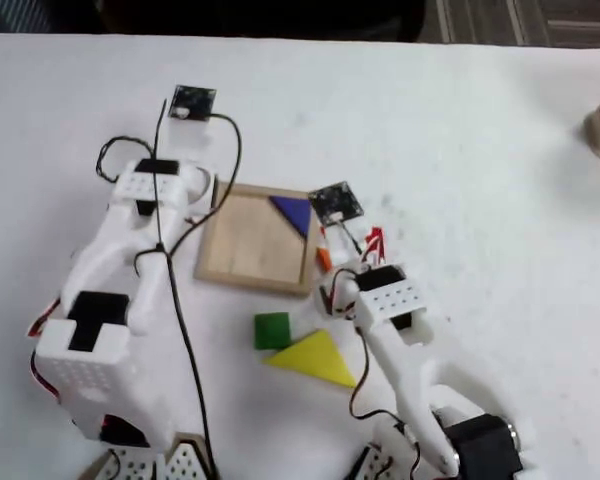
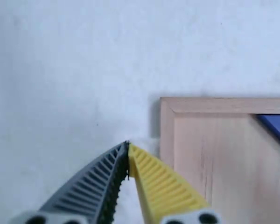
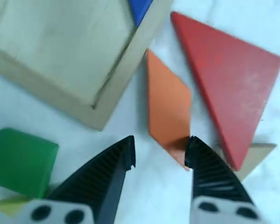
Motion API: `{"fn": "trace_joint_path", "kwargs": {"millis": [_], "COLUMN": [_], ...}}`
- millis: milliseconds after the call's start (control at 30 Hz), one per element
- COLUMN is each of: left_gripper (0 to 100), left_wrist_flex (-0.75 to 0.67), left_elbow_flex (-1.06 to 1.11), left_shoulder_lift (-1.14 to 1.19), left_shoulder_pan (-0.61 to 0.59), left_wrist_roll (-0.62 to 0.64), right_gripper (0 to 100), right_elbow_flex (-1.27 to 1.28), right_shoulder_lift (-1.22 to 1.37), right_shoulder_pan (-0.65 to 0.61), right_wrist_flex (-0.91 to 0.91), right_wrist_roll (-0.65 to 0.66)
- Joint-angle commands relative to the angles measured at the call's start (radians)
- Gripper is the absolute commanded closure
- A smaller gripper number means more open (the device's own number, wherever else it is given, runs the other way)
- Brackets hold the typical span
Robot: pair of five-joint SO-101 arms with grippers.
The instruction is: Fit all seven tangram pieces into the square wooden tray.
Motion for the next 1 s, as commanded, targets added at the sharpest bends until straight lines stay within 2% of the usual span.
{"fn": "trace_joint_path", "kwargs": {"millis": [0,400,967], "left_gripper": [98,98,98], "left_wrist_flex": [-0.026,-0.026,-0.023], "left_elbow_flex": [-0.003,-0.002,-0.002], "left_shoulder_lift": [-0.062,-0.062,-0.062], "left_shoulder_pan": [-0.008,-0.008,-0.008], "left_wrist_roll": [-0.009,-0.009,-0.009], "right_gripper": [82.3,82.2,82.2], "right_elbow_flex": [-0.021,-0.135,-0.175], "right_shoulder_lift": [-0.038,0.183,0.2], "right_shoulder_pan": [-0.004,-0.002,0.012], "right_wrist_flex": [-0.054,-0.074,-0.091], "right_wrist_roll": [-0.041,-0.046,-0.049]}}
